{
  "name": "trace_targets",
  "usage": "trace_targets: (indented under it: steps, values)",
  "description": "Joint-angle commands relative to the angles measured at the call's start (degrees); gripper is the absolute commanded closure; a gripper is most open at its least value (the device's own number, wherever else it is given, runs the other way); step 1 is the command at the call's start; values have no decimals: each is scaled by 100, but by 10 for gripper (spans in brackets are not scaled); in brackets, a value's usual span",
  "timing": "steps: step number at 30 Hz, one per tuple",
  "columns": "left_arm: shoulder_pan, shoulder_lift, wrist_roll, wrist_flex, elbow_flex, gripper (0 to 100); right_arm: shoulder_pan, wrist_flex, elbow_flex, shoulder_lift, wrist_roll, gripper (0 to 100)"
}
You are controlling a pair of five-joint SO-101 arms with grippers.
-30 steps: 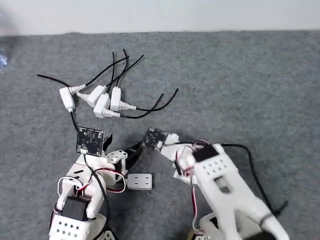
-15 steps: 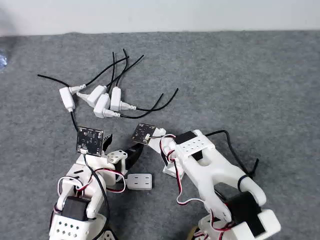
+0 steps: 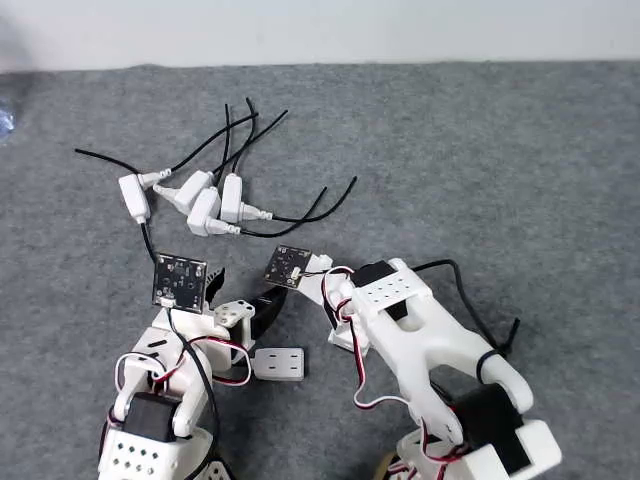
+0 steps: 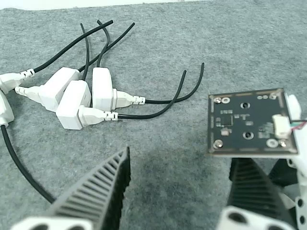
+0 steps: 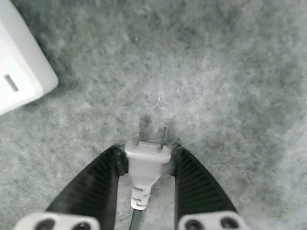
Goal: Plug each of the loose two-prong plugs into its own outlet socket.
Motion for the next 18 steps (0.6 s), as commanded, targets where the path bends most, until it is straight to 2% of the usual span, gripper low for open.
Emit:
trace_targets:
  steps: [1, 8, 12, 18]
  values:
    - [-35, -44, -18, 35, -48, 683, -57, 22, -316, -66, 70, 989]
    - [35, -44, 26, 9, -75, 683, -699, 567, -862, -927, -141, 990]
    - [378, -44, 26, 9, -84, 683, -796, 848, -1301, -1235, -431, 990]
    - [484, -44, 26, 35, -259, 683, -927, 963, -1433, -1314, -615, 990]
